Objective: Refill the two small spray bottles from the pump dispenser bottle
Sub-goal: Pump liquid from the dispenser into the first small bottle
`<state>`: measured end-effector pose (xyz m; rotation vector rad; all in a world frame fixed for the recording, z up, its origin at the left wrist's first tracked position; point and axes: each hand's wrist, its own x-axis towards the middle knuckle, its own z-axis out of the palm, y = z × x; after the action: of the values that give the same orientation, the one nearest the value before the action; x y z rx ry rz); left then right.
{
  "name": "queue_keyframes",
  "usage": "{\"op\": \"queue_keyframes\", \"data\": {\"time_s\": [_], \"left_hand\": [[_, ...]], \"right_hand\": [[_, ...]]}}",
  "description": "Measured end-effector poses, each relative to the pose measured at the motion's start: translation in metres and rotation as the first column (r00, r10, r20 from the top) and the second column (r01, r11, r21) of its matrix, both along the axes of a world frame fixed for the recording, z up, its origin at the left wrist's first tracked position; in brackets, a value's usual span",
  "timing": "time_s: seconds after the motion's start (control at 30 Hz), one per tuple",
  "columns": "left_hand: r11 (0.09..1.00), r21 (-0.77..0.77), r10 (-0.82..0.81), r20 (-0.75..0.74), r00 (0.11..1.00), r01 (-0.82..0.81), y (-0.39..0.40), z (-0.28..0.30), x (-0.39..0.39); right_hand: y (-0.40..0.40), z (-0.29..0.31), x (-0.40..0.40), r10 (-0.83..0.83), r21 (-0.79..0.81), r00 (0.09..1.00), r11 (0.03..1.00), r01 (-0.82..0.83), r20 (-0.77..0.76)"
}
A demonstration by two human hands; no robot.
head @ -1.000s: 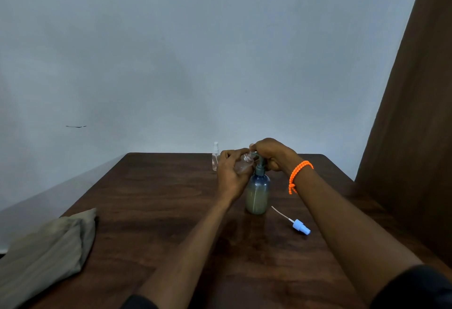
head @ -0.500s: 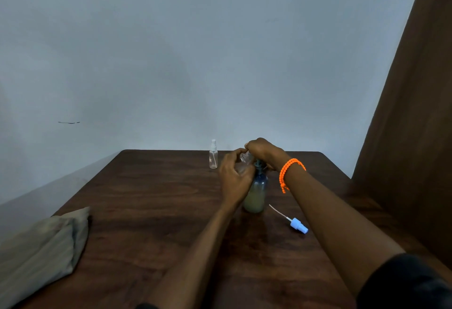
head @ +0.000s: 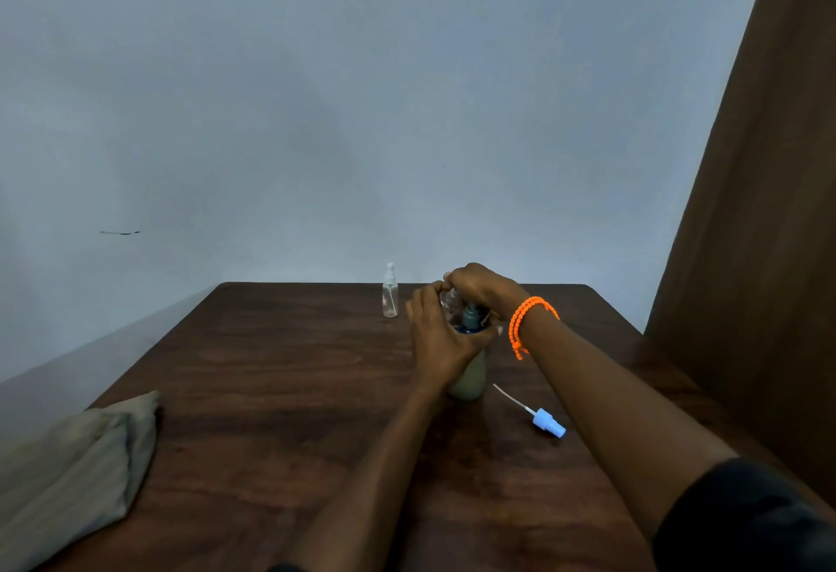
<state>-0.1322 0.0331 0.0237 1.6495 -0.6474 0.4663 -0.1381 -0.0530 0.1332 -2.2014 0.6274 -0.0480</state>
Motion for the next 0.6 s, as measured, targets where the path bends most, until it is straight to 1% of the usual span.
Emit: {"op": "queue_keyframes", "data": {"time_s": [0.2,0.4,0.6], "left_hand": [[0.999,0.014,0.036,-0.028,0.999,-0.036,-0.0050,-0.0016,0.0010],[0.999,0.035,0.033,-0.021,0.999,-0.033,-0.0026,0.0035,-0.0001],[0.996,0.058,0.062,-0.005,0.998,-0.062,-0.0025,0.0036,-0.0052]], "right_hand": [[0.0031,-0.0078,-0.0047,-0.071,0.021,0.995,0.997,0.069,0.066],[-0.0023,-0.0028,0.0022,-0.043,0.027,0.999,0.999,0.042,0.031],[-0.0019,-0.0091,-0.0009,-0.070,0.016,0.994,0.998,0.069,0.081]]}}
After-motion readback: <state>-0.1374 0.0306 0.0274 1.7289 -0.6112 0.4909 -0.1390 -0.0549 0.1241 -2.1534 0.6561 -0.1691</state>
